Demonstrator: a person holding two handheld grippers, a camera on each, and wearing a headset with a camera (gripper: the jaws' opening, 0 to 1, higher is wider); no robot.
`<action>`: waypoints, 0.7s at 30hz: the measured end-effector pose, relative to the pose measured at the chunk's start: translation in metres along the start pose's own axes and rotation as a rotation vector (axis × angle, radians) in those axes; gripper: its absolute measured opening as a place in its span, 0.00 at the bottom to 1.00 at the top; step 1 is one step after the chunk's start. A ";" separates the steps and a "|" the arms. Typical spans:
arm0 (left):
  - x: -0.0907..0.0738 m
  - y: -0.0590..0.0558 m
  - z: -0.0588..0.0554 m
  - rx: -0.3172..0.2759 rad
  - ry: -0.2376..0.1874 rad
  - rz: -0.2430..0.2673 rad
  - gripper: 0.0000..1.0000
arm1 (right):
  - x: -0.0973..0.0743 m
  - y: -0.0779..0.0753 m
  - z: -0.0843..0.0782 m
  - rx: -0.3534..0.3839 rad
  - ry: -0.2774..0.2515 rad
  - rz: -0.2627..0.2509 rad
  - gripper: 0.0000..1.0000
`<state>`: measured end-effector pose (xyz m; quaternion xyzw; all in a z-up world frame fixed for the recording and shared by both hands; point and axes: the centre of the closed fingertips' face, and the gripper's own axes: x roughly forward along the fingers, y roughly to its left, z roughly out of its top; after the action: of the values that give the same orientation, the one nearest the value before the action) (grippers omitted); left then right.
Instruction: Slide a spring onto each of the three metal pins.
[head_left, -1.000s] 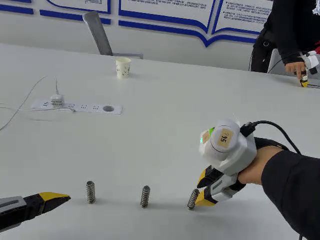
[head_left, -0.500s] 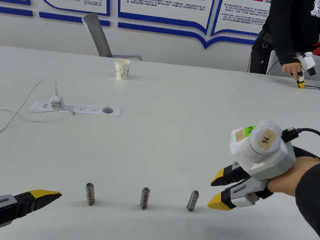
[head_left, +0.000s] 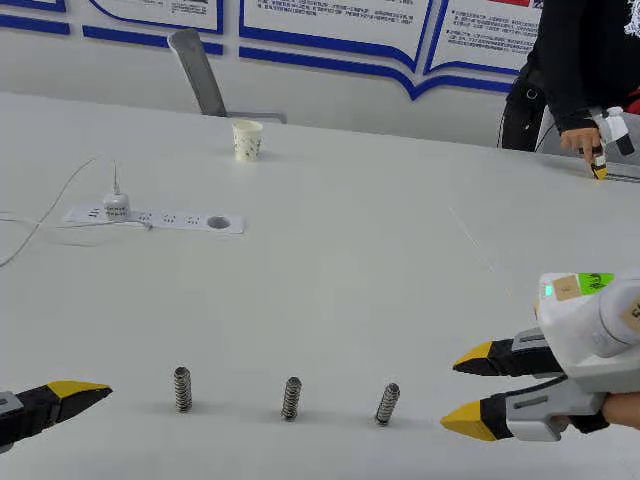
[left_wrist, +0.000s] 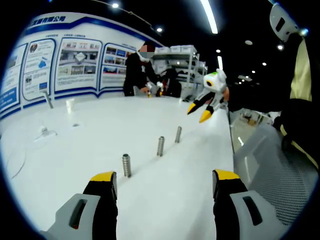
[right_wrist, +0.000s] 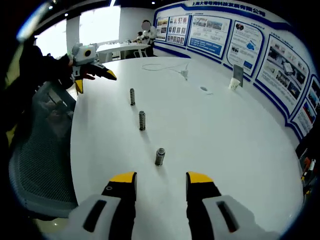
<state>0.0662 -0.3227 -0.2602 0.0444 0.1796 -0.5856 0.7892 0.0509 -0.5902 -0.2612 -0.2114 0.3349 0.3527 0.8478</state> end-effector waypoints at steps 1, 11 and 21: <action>0.000 0.000 -0.001 0.000 0.002 0.000 0.80 | -0.002 0.001 0.002 0.006 -0.019 0.000 0.41; -0.004 0.001 -0.001 -0.001 -0.001 0.008 0.81 | -0.012 0.016 0.012 -0.026 -0.141 -0.009 0.51; -0.005 -0.001 -0.003 0.000 -0.003 0.013 0.82 | -0.015 0.022 0.000 0.007 -0.193 -0.029 0.61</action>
<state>0.0638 -0.3178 -0.2610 0.0448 0.1783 -0.5806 0.7932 0.0267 -0.5827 -0.2531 -0.1782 0.2499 0.3581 0.8818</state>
